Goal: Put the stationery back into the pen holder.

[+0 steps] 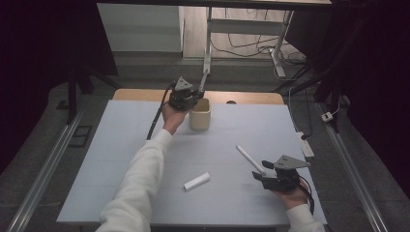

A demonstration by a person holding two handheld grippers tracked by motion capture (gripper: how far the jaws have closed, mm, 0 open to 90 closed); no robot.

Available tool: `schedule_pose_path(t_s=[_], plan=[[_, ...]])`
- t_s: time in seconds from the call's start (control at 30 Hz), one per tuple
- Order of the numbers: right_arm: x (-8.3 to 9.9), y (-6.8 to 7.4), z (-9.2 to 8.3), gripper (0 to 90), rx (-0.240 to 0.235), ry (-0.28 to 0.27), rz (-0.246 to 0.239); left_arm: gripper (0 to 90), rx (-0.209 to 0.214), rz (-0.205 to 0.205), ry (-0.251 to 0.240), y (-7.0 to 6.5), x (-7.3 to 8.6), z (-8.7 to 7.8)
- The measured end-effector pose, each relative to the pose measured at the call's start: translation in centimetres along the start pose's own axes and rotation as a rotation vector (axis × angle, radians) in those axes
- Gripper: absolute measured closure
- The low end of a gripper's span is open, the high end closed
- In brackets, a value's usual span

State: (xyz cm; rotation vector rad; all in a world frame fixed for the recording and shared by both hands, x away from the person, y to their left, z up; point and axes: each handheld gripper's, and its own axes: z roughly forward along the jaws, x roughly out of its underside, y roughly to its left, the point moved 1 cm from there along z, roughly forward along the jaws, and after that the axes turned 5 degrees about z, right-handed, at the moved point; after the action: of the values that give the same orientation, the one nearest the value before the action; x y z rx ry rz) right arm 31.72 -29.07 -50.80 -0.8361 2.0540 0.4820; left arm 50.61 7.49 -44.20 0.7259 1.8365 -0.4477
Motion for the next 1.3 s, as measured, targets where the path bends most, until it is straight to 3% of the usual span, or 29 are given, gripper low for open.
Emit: schedule_pose_path(t_s=[0.17, 0.2, 0.27, 0.43, 0.9, 1.03, 1.2, 1.3], plan=[[0.0, -0.1, 0.0, 39.8, 0.001, -0.001, 0.004, 77.1, 0.0, -0.001, -0.022, 0.0, 0.2, 0.4], [0.1, -0.1, 0.0, 39.8, 0.002, 0.0, 0.005, 72.7, -0.006, 0.0, -0.029, 0.0, 0.2, 0.4], [0.1, 0.0, 0.0, 39.8, 0.001, 0.001, 0.004, 51.4, -0.018, -0.008, -0.028, -0.1, 0.1, 0.5], [0.1, -0.1, 0.0, 39.8, 0.001, 0.001, 0.004, 40.3, 0.003, -0.007, -0.013, -0.2, 0.1, 0.2], [0.0, 0.0, -0.1, 39.8, 0.003, -0.003, 0.001, 40.7, 0.071, 0.013, 0.041, -1.3, 0.4, -1.6], [0.0, 0.0, -0.1, 39.8, 0.006, -0.003, 0.0, 41.4, 0.094, 0.036, 0.046, -1.8, 0.6, -2.8], [0.0, 0.0, -0.1, 39.8, 0.006, 0.0, -0.002, 42.6, 0.093, 0.079, 0.06, -2.3, 1.1, -4.6], [0.0, 0.1, -0.1, 39.8, 0.008, 0.001, -0.002, 42.6, 0.102, 0.082, 0.064, -2.4, 1.5, -5.7]])
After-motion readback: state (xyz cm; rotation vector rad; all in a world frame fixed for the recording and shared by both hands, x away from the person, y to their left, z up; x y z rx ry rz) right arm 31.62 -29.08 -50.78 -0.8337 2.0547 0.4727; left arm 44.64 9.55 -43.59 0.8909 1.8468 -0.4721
